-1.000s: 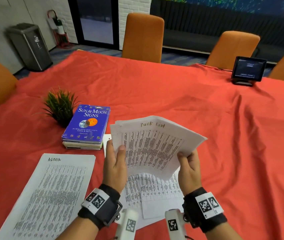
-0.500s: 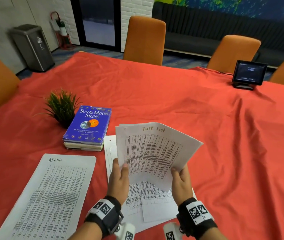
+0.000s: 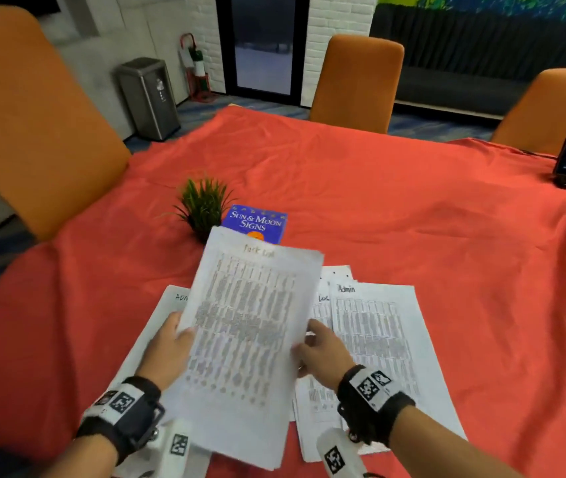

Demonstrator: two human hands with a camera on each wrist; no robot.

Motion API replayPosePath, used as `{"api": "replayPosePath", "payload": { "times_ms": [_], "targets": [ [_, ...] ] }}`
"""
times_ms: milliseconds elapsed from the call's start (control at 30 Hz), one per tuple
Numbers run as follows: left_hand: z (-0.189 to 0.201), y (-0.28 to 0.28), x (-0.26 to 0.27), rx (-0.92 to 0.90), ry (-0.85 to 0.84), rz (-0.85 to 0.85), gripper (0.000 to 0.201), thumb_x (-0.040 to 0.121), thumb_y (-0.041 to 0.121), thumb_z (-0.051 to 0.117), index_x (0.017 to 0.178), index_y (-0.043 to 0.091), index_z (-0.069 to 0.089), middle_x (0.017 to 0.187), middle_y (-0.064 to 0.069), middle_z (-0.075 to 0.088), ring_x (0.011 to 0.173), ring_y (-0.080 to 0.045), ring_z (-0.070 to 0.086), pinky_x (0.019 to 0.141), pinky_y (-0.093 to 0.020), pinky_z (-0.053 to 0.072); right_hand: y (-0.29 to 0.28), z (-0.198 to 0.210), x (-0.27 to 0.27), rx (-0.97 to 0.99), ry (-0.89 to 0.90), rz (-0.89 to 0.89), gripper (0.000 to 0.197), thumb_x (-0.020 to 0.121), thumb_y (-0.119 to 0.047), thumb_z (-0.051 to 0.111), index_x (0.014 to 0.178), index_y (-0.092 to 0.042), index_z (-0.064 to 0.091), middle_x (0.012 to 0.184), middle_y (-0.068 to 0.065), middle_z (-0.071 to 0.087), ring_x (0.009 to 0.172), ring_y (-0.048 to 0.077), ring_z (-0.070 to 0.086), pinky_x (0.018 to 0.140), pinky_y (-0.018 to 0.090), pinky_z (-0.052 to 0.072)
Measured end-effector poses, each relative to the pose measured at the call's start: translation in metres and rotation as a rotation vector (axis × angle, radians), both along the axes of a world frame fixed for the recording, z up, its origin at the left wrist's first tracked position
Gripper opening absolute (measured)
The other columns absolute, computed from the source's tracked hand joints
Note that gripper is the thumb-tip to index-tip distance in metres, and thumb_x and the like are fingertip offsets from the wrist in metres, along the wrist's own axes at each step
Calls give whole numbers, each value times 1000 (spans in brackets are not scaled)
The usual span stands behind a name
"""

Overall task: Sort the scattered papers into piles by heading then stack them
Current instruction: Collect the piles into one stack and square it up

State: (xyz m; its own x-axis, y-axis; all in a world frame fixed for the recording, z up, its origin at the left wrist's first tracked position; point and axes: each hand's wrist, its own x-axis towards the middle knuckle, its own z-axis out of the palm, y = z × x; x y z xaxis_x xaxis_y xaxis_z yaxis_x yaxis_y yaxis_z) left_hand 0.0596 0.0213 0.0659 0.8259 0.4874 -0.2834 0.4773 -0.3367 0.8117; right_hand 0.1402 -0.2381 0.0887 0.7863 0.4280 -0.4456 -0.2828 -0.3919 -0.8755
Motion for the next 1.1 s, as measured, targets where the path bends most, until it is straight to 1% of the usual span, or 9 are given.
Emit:
{"api": "replayPosePath", "payload": {
  "times_ms": [200, 333, 467, 533, 700, 767, 867, 1000, 1100],
  "targets": [
    [-27, 66, -35, 118, 178, 127, 20, 90, 0, 44, 102, 11, 56, 96, -16, 67, 75, -29, 60, 63, -33, 46, 83, -24, -12, -117, 121, 143, 21, 84, 4, 49, 96, -10, 57, 70, -1, 62, 43, 7, 61, 44, 25, 55],
    [-35, 78, -42, 159, 230, 120, 25, 91, -1, 40, 105, 12, 55, 88, -10, 64, 64, -22, 55, 51, -26, 38, 111, -38, -16, -269, 180, 186, 16, 86, 0, 48, 80, -13, 55, 72, 6, 64, 53, 22, 64, 51, 31, 59],
    [-47, 85, -42, 195, 270, 88, 26, 91, 0, 39, 108, 10, 55, 91, -10, 63, 75, -29, 58, 59, -30, 40, 120, -48, -22, -405, 185, 239, 13, 83, -5, 52, 75, -15, 51, 94, 17, 72, 79, 33, 73, 72, 42, 62],
    [-52, 89, -44, 214, 282, 84, 26, 91, 0, 39, 109, 10, 55, 91, -10, 64, 78, -30, 59, 63, -31, 42, 123, -56, -26, -424, 192, 255, 12, 83, -6, 51, 75, -14, 54, 91, 15, 73, 76, 30, 73, 72, 42, 62],
    [-61, 93, -49, 276, 318, 121, 23, 91, 7, 44, 109, 16, 54, 91, -8, 66, 76, -30, 61, 66, -32, 48, 127, -66, -31, -484, 189, 196, 27, 79, -11, 50, 106, -8, 53, 91, 11, 72, 81, 30, 72, 76, 41, 60],
    [-62, 93, -51, 331, 335, 153, 25, 89, 14, 50, 113, 21, 54, 102, -10, 64, 89, -33, 61, 80, -37, 52, 126, -58, -32, -519, 118, 117, 37, 82, -12, 52, 117, -13, 40, 93, 4, 62, 84, 25, 64, 75, 32, 54],
    [-62, 91, -51, 426, 405, 162, 43, 89, 25, 55, 131, 23, 48, 125, -14, 50, 116, -36, 49, 102, -41, 41, 121, -49, -34, -497, 62, 73, 47, 86, -9, 50, 129, -14, 33, 100, 5, 60, 88, 23, 60, 75, 33, 52],
    [-65, 81, -44, 336, 389, 115, 45, 87, 19, 50, 132, 20, 47, 121, -13, 56, 106, -35, 57, 94, -41, 48, 128, -50, -37, -383, 111, 73, 71, 88, -15, 52, 148, -11, 15, 120, 8, 59, 89, 20, 55, 78, 29, 50],
    [-65, 79, -42, 321, 371, 107, 44, 85, 16, 49, 129, 21, 48, 115, -11, 60, 97, -34, 60, 88, -39, 50, 139, -55, -39, -257, 173, 29, 75, 85, -15, 57, 147, -9, 16, 115, 6, 59, 92, 20, 58, 88, 34, 54]
  ]
}}
